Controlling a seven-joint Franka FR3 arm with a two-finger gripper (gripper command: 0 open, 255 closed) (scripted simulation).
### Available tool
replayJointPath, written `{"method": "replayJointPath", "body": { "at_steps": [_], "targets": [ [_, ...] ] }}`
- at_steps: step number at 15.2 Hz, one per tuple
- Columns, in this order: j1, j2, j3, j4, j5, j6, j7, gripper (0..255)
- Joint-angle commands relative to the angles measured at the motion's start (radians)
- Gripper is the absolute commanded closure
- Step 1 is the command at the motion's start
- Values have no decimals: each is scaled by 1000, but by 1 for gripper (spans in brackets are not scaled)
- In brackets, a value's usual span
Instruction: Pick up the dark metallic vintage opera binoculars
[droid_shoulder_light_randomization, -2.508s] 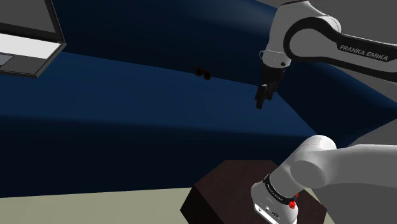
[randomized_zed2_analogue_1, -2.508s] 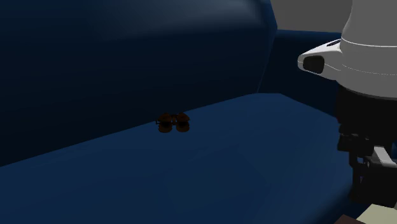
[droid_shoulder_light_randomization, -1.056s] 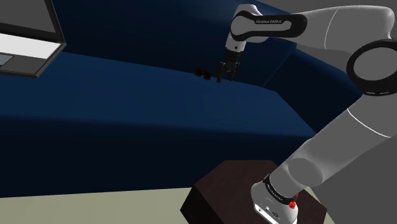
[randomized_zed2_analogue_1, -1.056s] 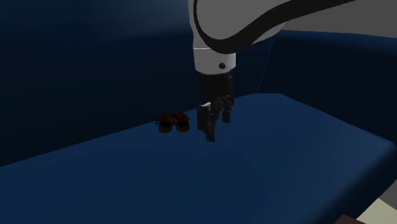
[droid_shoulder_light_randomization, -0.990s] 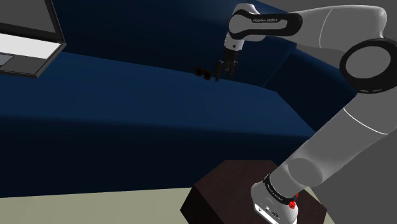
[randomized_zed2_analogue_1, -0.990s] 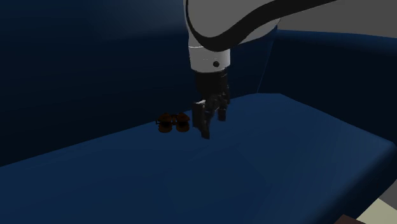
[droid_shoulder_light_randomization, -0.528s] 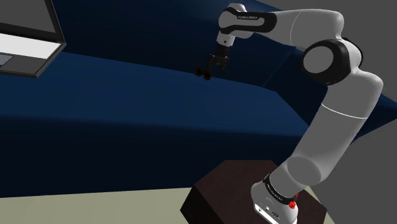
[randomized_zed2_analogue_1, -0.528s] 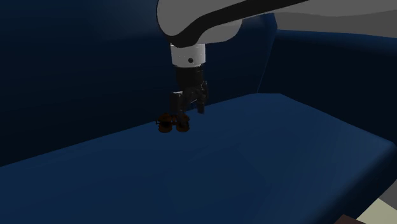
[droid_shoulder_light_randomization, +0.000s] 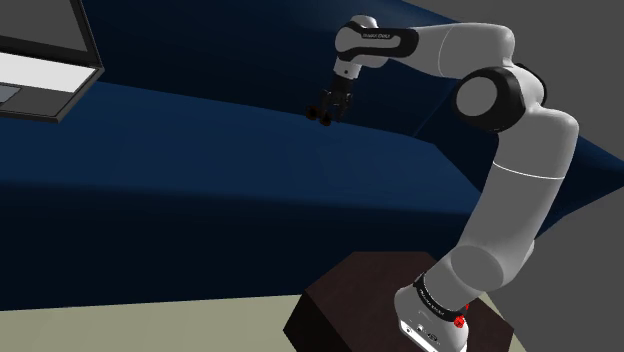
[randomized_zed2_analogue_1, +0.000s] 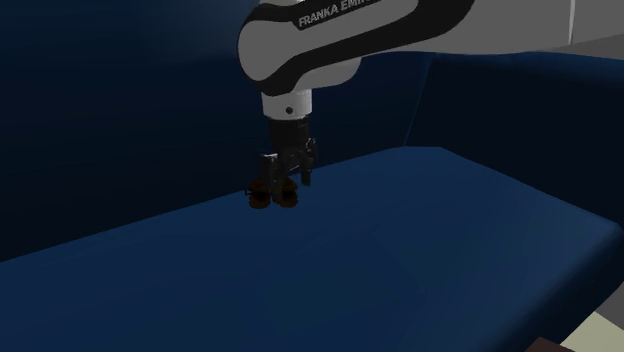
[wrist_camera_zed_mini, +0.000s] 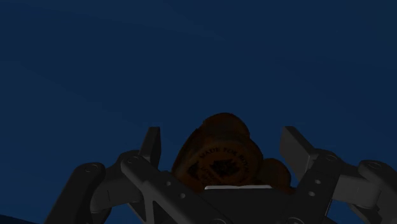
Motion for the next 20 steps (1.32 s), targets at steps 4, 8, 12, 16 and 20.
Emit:
{"method": "replayJointPath", "body": {
  "at_steps": [4, 8, 12, 16, 20],
  "targets": [
    [2, 3, 1, -32, 1, 35, -2, 255],
    [1, 4, 1, -30, 2, 34, -2, 255],
    [1, 5, 1, -29, 2, 34, -2, 255],
    [1, -4, 0, -1, 0, -2, 1, 255],
    [0, -9, 0, 45, -2, -53, 6, 255]
  ]
}}
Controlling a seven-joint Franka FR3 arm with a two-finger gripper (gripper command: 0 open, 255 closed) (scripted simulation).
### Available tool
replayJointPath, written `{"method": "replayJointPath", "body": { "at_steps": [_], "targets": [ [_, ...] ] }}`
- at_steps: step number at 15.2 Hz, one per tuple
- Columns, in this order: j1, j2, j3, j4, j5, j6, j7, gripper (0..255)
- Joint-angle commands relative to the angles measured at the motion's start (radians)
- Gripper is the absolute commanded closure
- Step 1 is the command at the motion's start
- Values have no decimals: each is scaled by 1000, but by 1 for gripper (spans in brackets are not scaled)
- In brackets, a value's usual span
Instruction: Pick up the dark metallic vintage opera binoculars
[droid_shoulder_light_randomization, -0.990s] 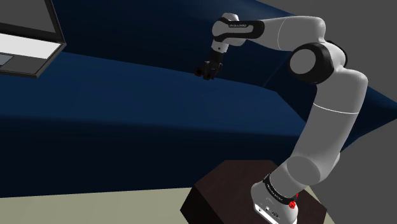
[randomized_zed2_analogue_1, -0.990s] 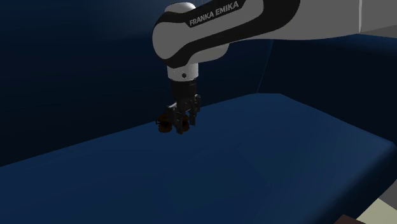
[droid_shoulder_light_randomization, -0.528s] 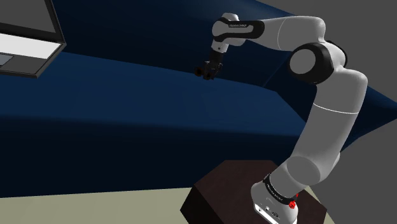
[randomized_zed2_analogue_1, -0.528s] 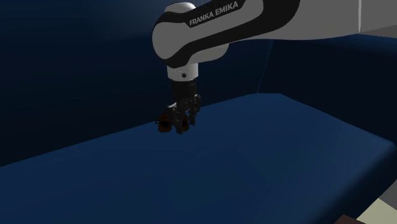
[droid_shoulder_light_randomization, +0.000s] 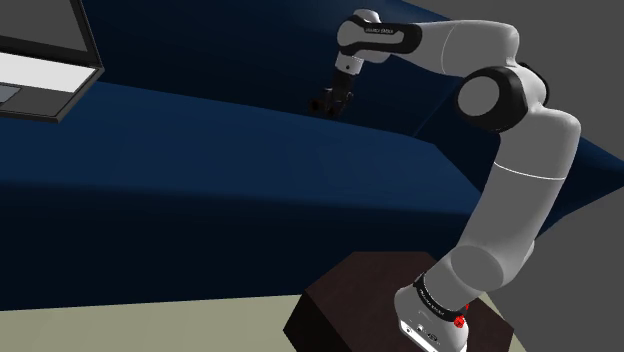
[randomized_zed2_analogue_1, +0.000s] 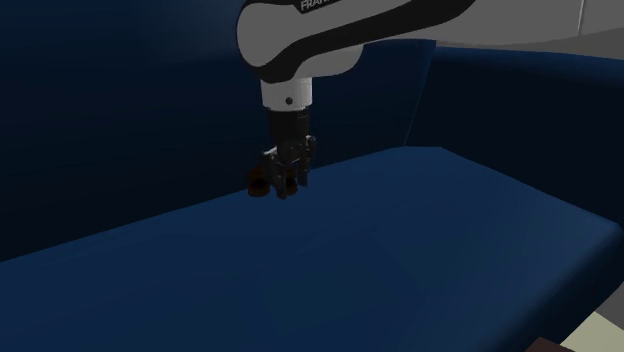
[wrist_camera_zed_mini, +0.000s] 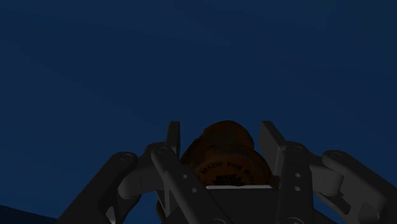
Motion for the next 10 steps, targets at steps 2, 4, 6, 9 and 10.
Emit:
{"method": "replayJointPath", "body": {
  "at_steps": [2, 4, 6, 9, 10],
  "targets": [
    [-1, 0, 0, 44, -1, -44, 4, 255],
    [-2, 0, -1, 71, -1, -71, 6, 255],
    [-3, 1, -1, 99, -2, -98, 8, 255],
    [-4, 3, -1, 131, -2, -128, 11, 255],
    [-4, 3, -1, 132, -2, -128, 11, 255]
  ]
}}
